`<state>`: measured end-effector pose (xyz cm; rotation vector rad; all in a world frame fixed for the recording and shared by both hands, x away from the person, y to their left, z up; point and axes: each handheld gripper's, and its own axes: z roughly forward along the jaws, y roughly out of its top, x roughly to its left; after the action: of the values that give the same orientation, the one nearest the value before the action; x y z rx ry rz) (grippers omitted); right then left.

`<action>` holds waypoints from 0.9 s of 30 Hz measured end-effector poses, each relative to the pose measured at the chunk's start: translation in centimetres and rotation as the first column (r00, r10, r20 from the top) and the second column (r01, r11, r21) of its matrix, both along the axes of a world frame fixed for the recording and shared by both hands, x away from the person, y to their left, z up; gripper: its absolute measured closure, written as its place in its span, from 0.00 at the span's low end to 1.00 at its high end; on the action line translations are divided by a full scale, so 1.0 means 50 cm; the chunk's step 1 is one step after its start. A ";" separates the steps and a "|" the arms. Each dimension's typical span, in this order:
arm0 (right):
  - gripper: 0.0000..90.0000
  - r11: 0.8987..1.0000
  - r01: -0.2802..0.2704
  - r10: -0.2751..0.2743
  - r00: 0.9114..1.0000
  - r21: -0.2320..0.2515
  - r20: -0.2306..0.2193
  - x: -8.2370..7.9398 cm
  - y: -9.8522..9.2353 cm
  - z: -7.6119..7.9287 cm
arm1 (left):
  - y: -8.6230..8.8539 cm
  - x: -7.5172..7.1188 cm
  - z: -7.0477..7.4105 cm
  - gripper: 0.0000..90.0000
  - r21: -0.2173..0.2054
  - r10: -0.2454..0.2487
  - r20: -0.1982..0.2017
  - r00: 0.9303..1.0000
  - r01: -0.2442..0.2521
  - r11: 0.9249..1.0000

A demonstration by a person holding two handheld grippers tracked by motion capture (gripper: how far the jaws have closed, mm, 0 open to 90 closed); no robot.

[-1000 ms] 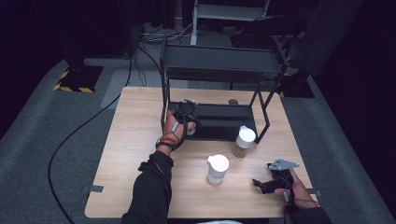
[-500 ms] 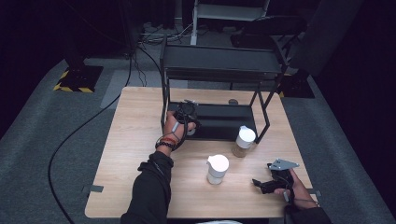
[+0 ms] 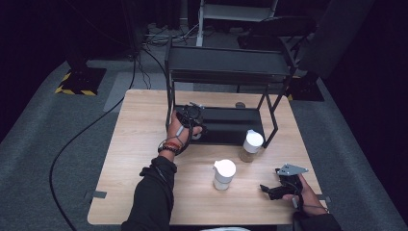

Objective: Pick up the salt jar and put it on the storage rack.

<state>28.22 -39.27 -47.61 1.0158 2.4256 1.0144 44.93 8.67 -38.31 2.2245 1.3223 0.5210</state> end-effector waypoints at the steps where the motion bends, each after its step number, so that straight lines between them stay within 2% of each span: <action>1: 0.00 1.000 0.000 0.000 1.000 0.000 0.000 0.000 0.000 0.000 | 0.005 -0.001 0.000 0.05 -0.012 -0.007 0.000 1.000 0.007 1.000; 12: 0.00 1.000 0.000 0.000 1.000 0.000 0.000 0.000 0.000 0.000 | 0.012 -0.018 0.015 0.04 -0.013 -0.025 0.035 0.999 0.025 1.000; 14: 0.00 1.000 0.000 0.000 1.000 0.000 0.000 0.000 0.000 0.000 | 0.009 -0.026 0.020 0.04 0.007 -0.034 0.053 0.998 0.034 0.999; 16: 0.00 1.000 0.000 0.000 1.000 0.000 0.000 0.000 0.000 0.000 | 0.011 -0.035 0.023 0.04 0.004 -0.044 0.069 0.997 0.044 0.999; 23: 0.00 1.000 0.000 0.000 1.000 0.000 0.000 0.000 0.000 0.000 | 0.009 -0.076 0.029 0.03 0.059 -0.073 0.141 0.987 0.065 0.996; 27: 0.00 1.000 0.000 0.000 1.000 0.000 0.000 0.000 0.000 0.000 | 0.019 -0.093 0.028 0.03 0.049 -0.075 0.165 0.983 0.067 0.997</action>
<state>28.22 -39.27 -47.61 1.0156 2.4257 1.0144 40.28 9.60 -36.92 2.2004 1.1522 0.6995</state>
